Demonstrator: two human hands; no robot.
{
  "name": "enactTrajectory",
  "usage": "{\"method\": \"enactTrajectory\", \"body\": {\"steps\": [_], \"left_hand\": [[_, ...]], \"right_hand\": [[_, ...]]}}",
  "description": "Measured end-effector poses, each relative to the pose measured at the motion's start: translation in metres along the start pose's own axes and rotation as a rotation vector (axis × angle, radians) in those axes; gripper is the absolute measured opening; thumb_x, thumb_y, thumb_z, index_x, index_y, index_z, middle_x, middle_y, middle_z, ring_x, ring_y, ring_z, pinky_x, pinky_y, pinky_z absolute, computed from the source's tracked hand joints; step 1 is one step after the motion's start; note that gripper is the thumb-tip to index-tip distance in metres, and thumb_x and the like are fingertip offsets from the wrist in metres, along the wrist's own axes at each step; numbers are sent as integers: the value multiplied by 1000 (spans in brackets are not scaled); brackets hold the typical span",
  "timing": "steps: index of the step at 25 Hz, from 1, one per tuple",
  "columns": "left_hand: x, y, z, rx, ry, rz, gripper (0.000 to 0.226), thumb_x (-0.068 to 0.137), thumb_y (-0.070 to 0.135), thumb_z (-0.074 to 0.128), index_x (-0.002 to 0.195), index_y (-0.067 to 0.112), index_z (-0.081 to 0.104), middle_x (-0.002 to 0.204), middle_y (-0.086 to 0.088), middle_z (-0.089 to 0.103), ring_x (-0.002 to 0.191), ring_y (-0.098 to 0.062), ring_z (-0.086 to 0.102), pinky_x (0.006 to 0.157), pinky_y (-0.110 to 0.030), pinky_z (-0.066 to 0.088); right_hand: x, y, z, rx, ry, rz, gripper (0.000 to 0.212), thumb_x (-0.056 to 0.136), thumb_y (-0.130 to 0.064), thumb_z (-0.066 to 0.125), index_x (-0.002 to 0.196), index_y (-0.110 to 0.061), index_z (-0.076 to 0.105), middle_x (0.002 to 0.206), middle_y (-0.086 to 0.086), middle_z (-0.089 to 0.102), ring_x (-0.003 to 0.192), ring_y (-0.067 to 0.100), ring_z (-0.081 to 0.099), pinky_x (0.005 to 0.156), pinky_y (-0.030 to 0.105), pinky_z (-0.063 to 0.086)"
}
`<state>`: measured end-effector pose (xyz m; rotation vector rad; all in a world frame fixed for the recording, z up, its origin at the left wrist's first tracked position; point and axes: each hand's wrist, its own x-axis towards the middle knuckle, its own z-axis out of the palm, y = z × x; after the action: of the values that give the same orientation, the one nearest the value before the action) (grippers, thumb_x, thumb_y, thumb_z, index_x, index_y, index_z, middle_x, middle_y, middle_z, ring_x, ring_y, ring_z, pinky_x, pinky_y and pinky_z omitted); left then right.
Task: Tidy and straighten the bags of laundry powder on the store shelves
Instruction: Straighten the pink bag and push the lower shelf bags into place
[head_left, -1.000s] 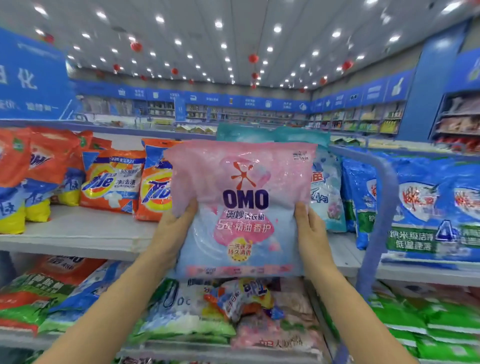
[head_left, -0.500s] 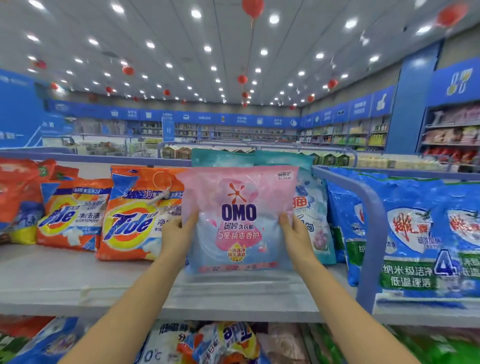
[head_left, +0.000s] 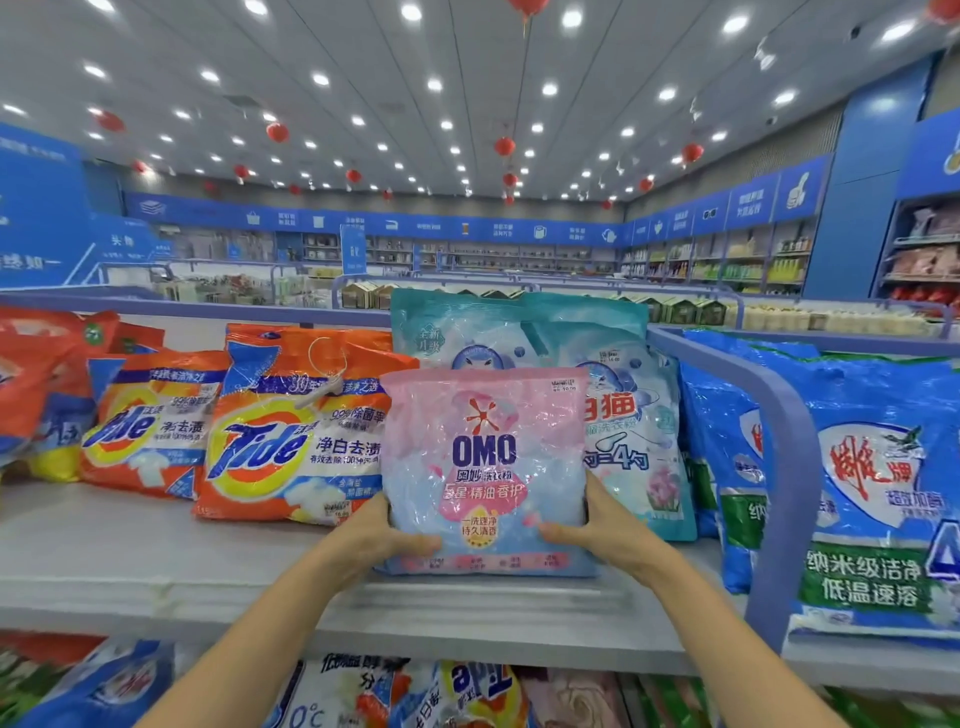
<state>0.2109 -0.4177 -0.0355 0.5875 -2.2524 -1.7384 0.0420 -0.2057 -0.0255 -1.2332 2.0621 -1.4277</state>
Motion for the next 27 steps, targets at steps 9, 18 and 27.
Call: {"method": "enactTrajectory", "body": {"steps": [9, 18, 27], "left_hand": [[-25, 26, -1, -183, 131, 283, 72, 70, 11, 77, 129, 25, 39, 116, 0, 61, 98, -14, 64, 68, -18, 55], [-93, 38, 16, -366, -237, 408, 88, 37, 30, 90, 116, 25, 51, 105, 0, 72, 94, -20, 69, 68, -24, 56], [-103, 80, 205, -498, -484, 289, 96, 26, 58, 87, 105, 9, 64, 93, -7, 74, 80, -22, 71, 67, -30, 59]], "right_hand": [[-25, -27, 2, 249, 260, -112, 72, 64, -15, 83, 124, -27, 45, 119, 3, 63, 102, 18, 65, 83, 34, 56], [-131, -57, 22, 442, 407, -12, 105, 27, -82, 72, 111, -20, 59, 106, 1, 72, 96, 15, 68, 81, 29, 56], [-323, -66, -48, 323, 868, 6, 71, 43, -76, 72, 87, -21, 75, 95, 7, 74, 88, 23, 70, 77, 35, 58]]}}
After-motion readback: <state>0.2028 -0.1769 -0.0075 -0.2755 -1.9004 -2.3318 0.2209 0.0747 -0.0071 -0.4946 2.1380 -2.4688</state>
